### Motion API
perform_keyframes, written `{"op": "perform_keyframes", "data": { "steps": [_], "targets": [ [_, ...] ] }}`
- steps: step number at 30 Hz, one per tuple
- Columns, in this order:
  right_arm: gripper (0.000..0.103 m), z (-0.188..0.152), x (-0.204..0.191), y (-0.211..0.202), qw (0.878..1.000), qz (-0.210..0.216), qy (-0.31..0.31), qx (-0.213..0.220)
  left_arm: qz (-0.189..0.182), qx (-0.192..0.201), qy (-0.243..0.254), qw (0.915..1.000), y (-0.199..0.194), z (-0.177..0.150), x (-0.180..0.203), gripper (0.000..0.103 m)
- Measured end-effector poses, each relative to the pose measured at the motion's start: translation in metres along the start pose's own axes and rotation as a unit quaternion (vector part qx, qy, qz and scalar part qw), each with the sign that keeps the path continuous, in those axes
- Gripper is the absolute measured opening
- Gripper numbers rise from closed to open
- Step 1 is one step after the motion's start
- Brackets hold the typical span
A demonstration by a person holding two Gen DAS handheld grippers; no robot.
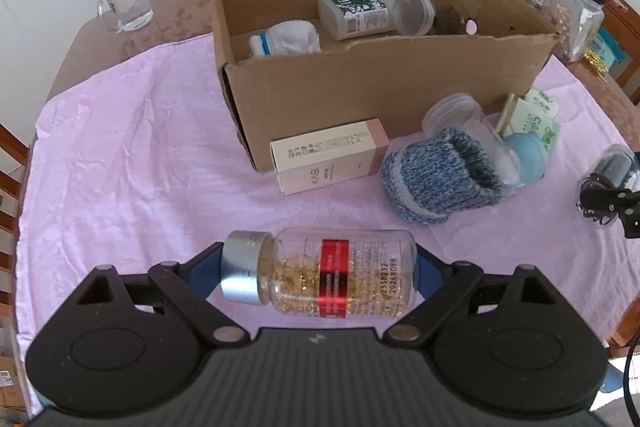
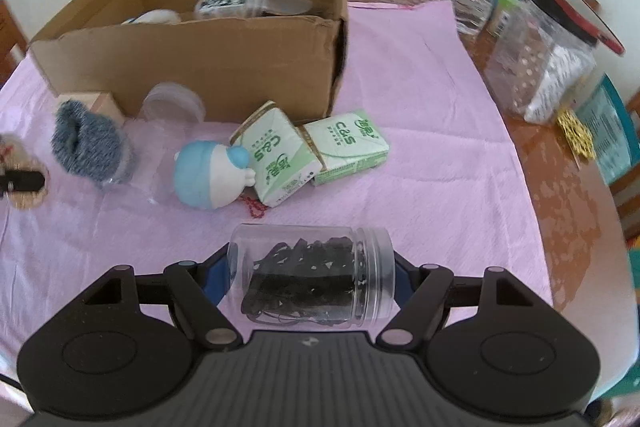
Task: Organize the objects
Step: 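Carry the capsule bottle and clip jar into the box and open both tools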
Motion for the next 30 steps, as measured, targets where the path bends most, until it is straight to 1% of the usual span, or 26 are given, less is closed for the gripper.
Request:
{"op": "perform_keyframes", "data": {
  "steps": [3,6,10,12,16,19,22,24,26,30],
  "targets": [
    [0.080,0.003,0.002,-0.009,0.999,0.015,-0.029,0.005,0.001,-0.006,0.013,0.9999,-0.015,0.004,0.007,0.093],
    [0.080,0.013,0.002,-0.021,0.998,0.041,-0.051,0.018,0.000,-0.008,0.024,0.9997,-0.031,0.012,0.015,0.093],
    [0.080,0.035,0.000,-0.038,0.994,0.070,-0.077,0.046,-0.007,-0.001,0.033,0.9994,-0.050,0.028,0.023,0.093],
    [0.080,0.047,-0.002,-0.047,0.991,0.079,-0.089,0.062,-0.013,0.006,0.035,0.9993,-0.058,0.040,0.026,0.093],
    [0.080,0.075,-0.005,-0.066,0.986,0.094,-0.106,0.093,-0.012,0.021,0.046,0.9987,-0.068,0.066,0.027,0.093],
    [0.080,0.097,-0.008,-0.076,0.982,0.101,-0.113,0.112,-0.008,0.032,0.057,0.9978,-0.068,0.088,0.023,0.093],
    [0.080,0.119,-0.012,-0.078,0.980,0.098,-0.119,0.128,-0.003,0.039,0.066,0.9971,-0.063,0.110,0.020,0.093],
    [0.080,0.133,-0.016,-0.078,0.980,0.093,-0.115,0.132,-0.003,0.044,0.071,0.9965,-0.059,0.126,0.017,0.093],
    [0.080,0.146,-0.020,-0.077,0.979,0.101,-0.114,0.138,-0.001,0.049,0.074,0.9961,-0.056,0.138,0.014,0.093],
    [0.080,0.168,-0.034,-0.072,0.977,0.102,-0.118,0.146,0.002,0.056,0.075,0.9956,-0.048,0.160,0.006,0.093]
  ]
}}
Point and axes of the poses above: each gripper's, at about its wrist camera, not at the fingertips, and y roughly the way its jaws point, x to its right, z to its top, the point moved 6 cm from there along y, roughly the way its jaws point, and after that the axes turned 11 degrees about -z, right-handed, at the moved point
